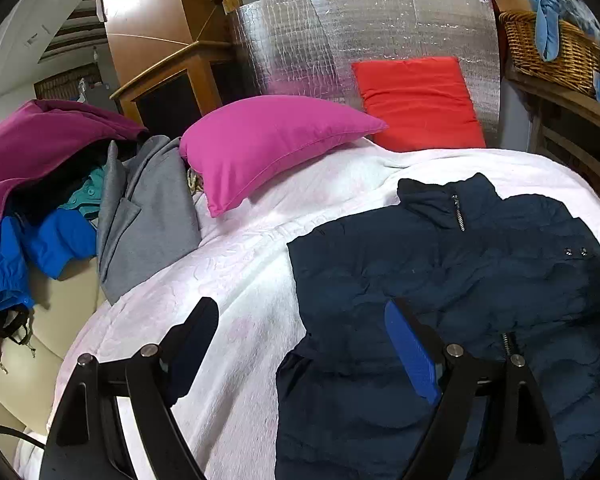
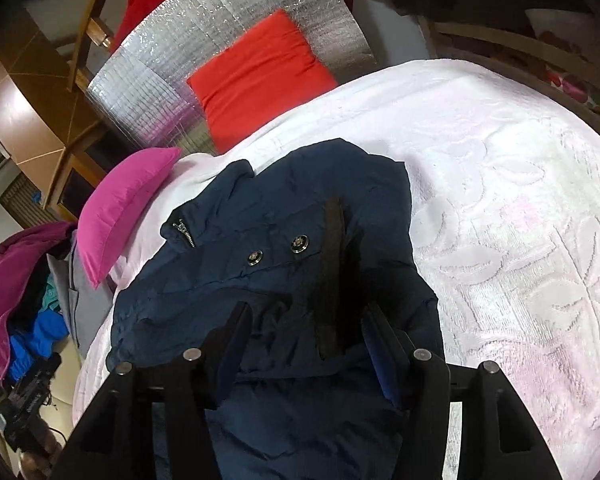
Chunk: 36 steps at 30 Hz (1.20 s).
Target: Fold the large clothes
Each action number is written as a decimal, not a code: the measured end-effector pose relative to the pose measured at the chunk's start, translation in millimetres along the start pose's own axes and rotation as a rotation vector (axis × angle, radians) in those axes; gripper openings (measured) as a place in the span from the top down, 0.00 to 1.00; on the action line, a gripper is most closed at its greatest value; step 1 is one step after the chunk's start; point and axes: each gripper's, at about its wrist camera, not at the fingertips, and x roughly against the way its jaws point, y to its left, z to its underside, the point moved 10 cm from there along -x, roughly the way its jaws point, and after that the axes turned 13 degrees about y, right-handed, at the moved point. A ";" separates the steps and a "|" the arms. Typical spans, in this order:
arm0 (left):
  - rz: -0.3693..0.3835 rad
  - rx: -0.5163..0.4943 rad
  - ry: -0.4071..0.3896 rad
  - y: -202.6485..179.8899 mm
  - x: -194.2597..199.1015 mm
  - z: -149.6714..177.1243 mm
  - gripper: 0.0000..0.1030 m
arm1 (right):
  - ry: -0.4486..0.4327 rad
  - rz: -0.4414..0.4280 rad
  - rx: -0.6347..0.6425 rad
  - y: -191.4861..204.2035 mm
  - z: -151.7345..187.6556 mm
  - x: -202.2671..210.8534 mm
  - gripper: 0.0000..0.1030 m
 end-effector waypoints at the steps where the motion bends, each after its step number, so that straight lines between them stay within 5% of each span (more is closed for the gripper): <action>1: 0.000 0.002 0.003 -0.3 2.8 1.5 0.17 | 0.002 -0.001 0.000 1.1 -0.4 -1.2 0.41; 12: 0.005 0.025 0.025 1.4 -0.5 6.4 0.17 | 0.074 0.039 0.000 5.6 -4.0 -40.7 0.41; 14: 0.001 0.033 0.026 4.9 -1.9 7.2 0.17 | 0.057 0.042 0.048 16.2 -4.3 -41.5 0.49; 16: -0.009 0.045 0.020 10.9 -2.4 7.3 0.17 | 0.021 0.061 0.086 22.3 -7.1 -37.8 0.68; 21: -0.032 0.079 0.001 29.4 0.7 7.0 0.17 | -0.047 0.060 0.092 23.5 -15.4 -28.3 0.68; 26: -0.047 0.107 -0.008 47.1 3.8 6.7 0.17 | 0.026 0.103 0.057 6.6 -10.3 -50.8 0.69; 36: -0.043 0.105 -0.009 52.5 9.5 8.6 0.17 | 0.039 0.096 0.063 10.1 -2.0 -31.0 0.64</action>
